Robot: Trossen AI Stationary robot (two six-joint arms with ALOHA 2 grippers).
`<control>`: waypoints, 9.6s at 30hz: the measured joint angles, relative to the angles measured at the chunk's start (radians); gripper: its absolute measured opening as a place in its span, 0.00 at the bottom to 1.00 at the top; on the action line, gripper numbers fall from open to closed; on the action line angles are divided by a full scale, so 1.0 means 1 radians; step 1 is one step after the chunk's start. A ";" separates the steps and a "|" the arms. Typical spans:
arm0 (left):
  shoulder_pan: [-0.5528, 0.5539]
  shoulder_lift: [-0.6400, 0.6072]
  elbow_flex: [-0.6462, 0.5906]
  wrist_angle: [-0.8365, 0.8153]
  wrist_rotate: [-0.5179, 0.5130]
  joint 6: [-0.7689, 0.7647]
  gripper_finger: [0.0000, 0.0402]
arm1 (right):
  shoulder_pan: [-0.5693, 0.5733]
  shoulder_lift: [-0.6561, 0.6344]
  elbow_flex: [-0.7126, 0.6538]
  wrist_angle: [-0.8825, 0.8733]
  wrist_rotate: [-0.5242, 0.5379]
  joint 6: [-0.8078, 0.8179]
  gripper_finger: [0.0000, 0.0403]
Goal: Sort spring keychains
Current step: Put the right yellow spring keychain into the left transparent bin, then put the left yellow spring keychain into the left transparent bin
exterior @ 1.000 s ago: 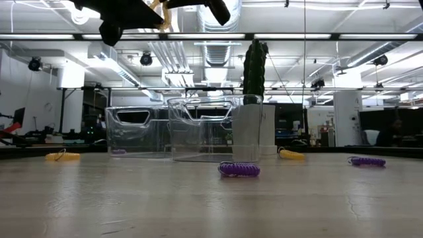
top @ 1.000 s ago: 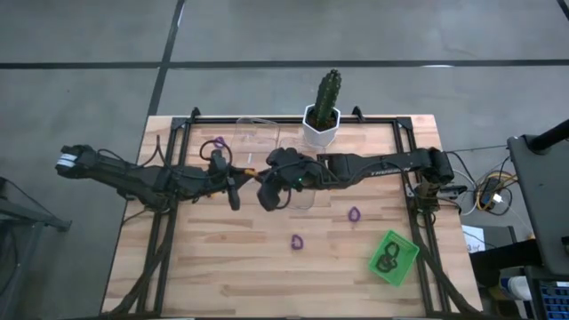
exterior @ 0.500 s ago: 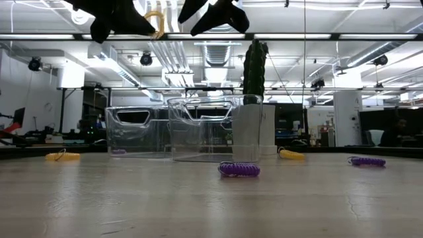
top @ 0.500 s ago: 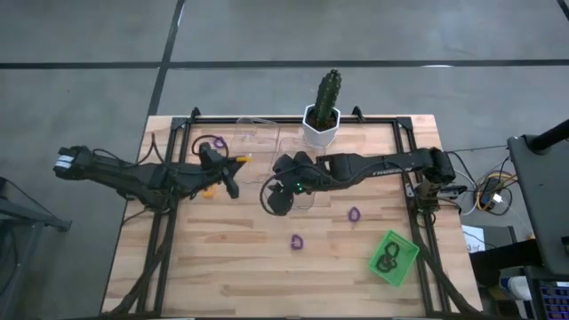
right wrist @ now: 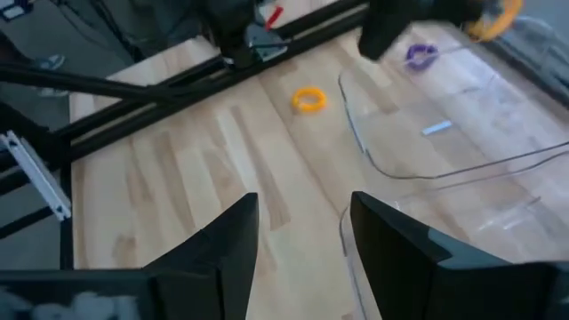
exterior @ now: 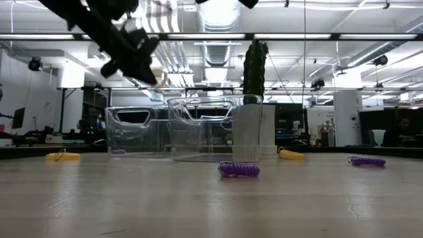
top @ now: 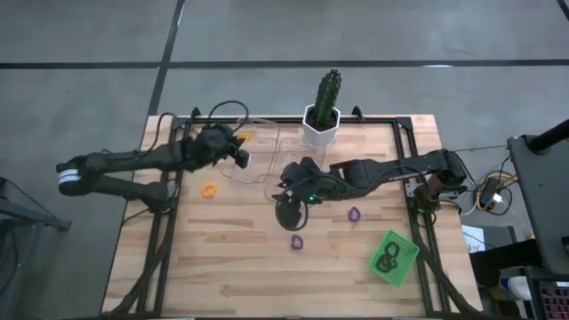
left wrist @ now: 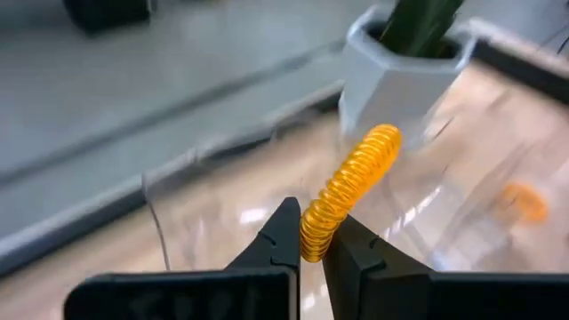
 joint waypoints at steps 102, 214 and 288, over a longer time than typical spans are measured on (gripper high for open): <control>0.122 0.491 0.210 -0.264 0.257 -0.100 0.10 | 0.009 -0.030 -0.002 0.000 0.090 -0.053 0.42; -0.449 0.020 0.224 -1.208 0.141 -0.873 0.98 | 0.009 -0.029 -0.003 0.002 0.089 -0.049 0.42; -0.267 0.034 -0.320 -0.412 0.286 -0.610 0.98 | 0.009 -0.029 -0.003 0.009 0.087 -0.041 0.42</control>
